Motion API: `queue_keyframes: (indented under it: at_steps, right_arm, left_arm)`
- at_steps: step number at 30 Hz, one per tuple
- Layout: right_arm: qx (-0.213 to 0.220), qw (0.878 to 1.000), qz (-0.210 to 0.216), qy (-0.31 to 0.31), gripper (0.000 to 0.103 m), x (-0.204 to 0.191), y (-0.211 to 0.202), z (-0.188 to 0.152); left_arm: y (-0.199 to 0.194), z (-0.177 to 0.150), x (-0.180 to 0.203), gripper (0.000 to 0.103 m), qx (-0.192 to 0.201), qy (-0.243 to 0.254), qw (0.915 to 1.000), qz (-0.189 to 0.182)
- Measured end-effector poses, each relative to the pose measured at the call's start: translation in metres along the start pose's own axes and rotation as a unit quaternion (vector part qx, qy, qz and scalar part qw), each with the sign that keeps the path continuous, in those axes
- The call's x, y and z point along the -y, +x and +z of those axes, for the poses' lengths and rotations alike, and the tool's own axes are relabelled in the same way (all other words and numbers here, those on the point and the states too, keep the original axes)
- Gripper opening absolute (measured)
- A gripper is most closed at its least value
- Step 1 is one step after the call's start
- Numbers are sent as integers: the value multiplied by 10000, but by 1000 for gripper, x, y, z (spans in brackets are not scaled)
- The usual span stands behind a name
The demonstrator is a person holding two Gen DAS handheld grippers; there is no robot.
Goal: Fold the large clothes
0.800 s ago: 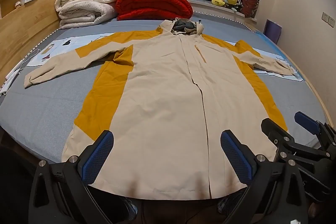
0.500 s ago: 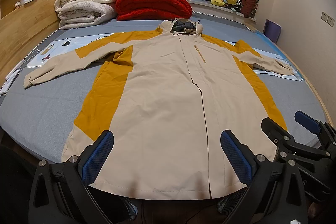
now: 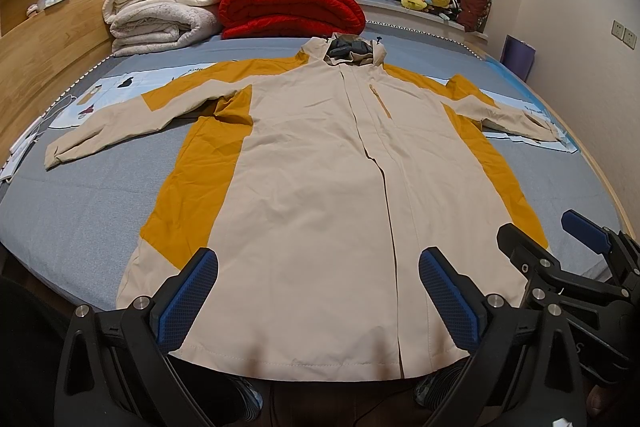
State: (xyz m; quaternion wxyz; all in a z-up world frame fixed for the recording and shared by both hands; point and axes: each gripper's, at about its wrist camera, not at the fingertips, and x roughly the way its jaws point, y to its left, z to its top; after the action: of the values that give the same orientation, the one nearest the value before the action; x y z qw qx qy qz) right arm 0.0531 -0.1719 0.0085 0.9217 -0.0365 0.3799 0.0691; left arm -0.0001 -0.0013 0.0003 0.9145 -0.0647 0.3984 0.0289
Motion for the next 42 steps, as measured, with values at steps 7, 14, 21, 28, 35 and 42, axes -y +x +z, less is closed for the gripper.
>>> queue_keyframes:
  at_steps: [7,14,21,28,35,42]
  right_arm:
    - [9,10000,0,3,89,0,0,-1]
    - [10,10000,2,-1,88,0,0,-1]
    - [18,10000,-4,-4,88,0,0,-1]
    - [138,9998,-3,109,88,14,-9,10]
    - [470,9988,109,86,87,33,-21,51]
    - [689,9963,501,-103,79,39,-3,121]
  left_arm:
    - [0,0,0,99,-7,-10,10000,-10]
    - [0,0,0,99,-13,-20,10000,-22]
    - [-1,0,-1,93,27,-18,10000,-42]
    - [2,9,0,65,238,-141,9996,-108]
    - [-1,47,-26,24,405,-243,9985,-262]
    - [21,118,-90,22,425,-228,9988,-12]
